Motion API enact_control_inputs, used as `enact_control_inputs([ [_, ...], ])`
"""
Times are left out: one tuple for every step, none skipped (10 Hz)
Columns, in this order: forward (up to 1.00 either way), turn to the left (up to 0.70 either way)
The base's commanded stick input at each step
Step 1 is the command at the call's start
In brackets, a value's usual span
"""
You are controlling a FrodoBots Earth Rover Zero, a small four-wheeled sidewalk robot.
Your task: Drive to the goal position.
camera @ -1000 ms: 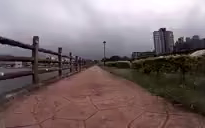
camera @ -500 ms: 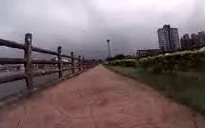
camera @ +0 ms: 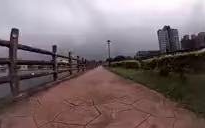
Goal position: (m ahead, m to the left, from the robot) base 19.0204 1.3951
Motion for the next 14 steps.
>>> enact_control_inputs([
  [1.0, 0.11],
  [1.0, 0.29],
  [1.0, 0.2],
  [1.0, 0.0],
  [1.0, 0.0],
  [1.0, 0.0],
  [1.0, 0.0],
  [1.0, 0.0],
  [1.0, 0.0],
  [1.0, 0.23],
  [1.0, 0.32],
  [1.0, 0.17],
  [1.0, 0.0],
  [1.0, 0.0],
])
